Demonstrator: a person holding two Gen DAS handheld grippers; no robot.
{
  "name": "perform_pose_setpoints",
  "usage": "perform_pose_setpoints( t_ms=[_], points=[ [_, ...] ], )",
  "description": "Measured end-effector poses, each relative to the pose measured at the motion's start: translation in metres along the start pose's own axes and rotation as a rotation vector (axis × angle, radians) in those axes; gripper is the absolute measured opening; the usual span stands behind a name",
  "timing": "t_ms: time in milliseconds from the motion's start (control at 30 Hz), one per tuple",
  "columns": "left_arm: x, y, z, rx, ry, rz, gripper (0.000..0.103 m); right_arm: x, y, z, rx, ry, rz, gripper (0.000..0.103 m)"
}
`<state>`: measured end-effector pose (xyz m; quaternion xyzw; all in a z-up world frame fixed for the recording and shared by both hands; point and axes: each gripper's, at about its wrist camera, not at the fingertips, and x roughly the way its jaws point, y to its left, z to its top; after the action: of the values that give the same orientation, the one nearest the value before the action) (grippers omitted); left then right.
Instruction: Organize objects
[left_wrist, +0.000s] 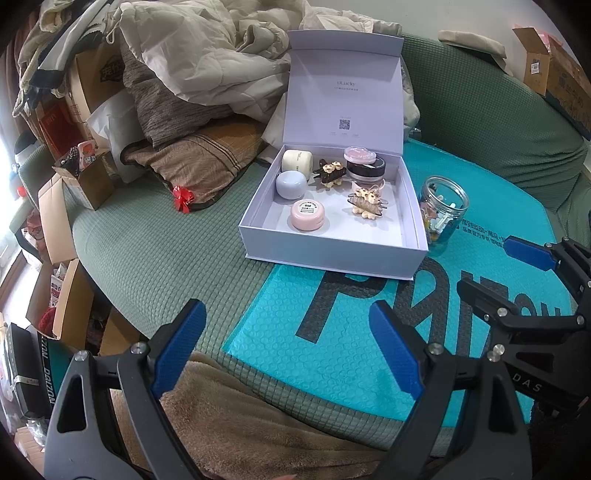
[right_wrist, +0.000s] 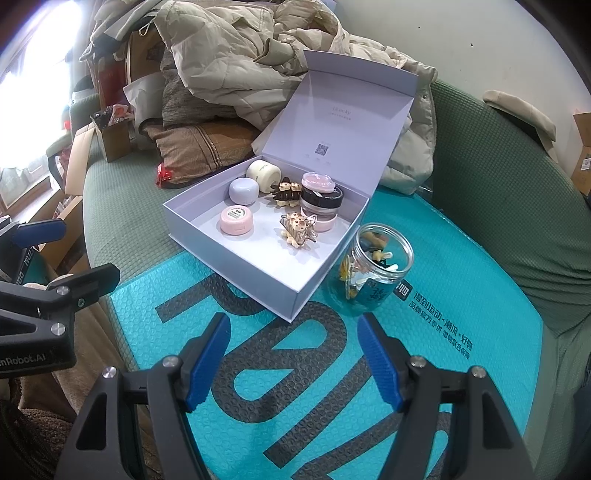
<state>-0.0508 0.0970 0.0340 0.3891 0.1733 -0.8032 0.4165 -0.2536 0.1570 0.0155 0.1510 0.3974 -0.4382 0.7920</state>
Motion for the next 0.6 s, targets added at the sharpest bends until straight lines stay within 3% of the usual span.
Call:
perform_pose_setpoints(
  t_ms=[600],
  points=[
    [0.0029,-0.0022,-0.0010,-0.001,0.001,-0.005,0.094,0.0071,-0.0024,-0.0019,0.006,0.020,0.000,0.072]
  ],
)
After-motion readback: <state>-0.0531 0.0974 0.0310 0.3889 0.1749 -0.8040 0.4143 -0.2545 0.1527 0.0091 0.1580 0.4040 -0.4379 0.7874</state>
